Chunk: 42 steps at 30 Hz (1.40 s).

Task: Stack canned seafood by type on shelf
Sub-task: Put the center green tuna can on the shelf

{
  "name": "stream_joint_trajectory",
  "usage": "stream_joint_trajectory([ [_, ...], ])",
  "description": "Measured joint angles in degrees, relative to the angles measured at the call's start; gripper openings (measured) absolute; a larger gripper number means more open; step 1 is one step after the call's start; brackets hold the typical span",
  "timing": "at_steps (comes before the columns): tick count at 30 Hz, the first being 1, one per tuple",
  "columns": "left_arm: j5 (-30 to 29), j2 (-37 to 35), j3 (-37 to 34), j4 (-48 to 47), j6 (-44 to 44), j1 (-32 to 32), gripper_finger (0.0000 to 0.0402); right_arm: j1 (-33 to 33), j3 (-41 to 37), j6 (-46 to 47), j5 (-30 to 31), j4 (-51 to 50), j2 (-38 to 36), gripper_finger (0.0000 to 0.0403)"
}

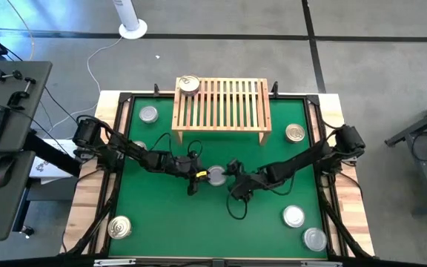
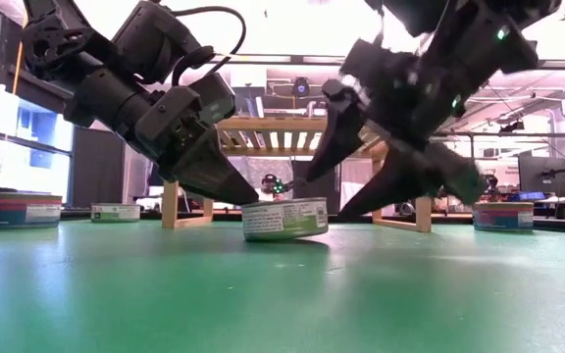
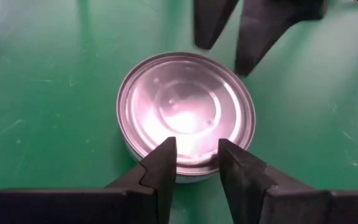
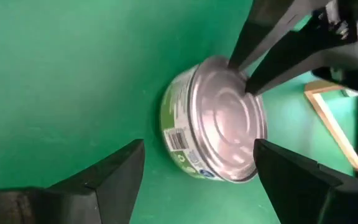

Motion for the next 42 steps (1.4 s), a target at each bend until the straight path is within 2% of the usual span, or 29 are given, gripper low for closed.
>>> stream_joint_trajectory([
  [8,0.3,0.0,0.0,-0.5,0.4,0.0,0.0108,1.2,-0.1,-9.4,11.3,8.4,6.8,0.0295],
  [14,0.3,-0.1,0.0,-0.8,0.5,0.0,0.0108,1.2,0.0,-10.5,12.5,11.7,8.1,0.029],
  [18,0.3,-0.1,0.0,-0.8,0.5,0.0,0.0108,1.2,0.0,-9.0,12.2,11.7,8.2,0.0256],
  [25,0.3,-0.1,-0.4,0.7,-0.1,0.1,0.0108,1.1,-0.1,-7.1,10.2,11.8,8.2,0.0161],
  [29,-0.1,-2.1,-0.4,0.7,0.3,0.1,0.0108,1.6,-0.1,-6.3,10.1,12.0,8.1,0.0156],
  [32,-3.6,-5.7,-0.5,-1.1,2.6,-0.4,0.0108,2.3,0.7,-1.9,11.1,10.6,7.3,0.0148],
  [36,-9.1,-11.2,-0.7,-5.6,5.8,-1.4,0.0108,2.5,4.9,5.1,10.0,-0.1,4.0,0.0139],
  [39,-16.1,-15.3,-0.5,-10.7,6.5,-2.5,0.0108,2.5,9.0,7.8,8.2,-7.4,1.4,0.0139],
  [42,-24.4,-18.1,-0.5,-17.7,6.1,-4.0,0.0108,2.5,12.9,7.3,9.1,-13.8,-0.6,0.0139],
])
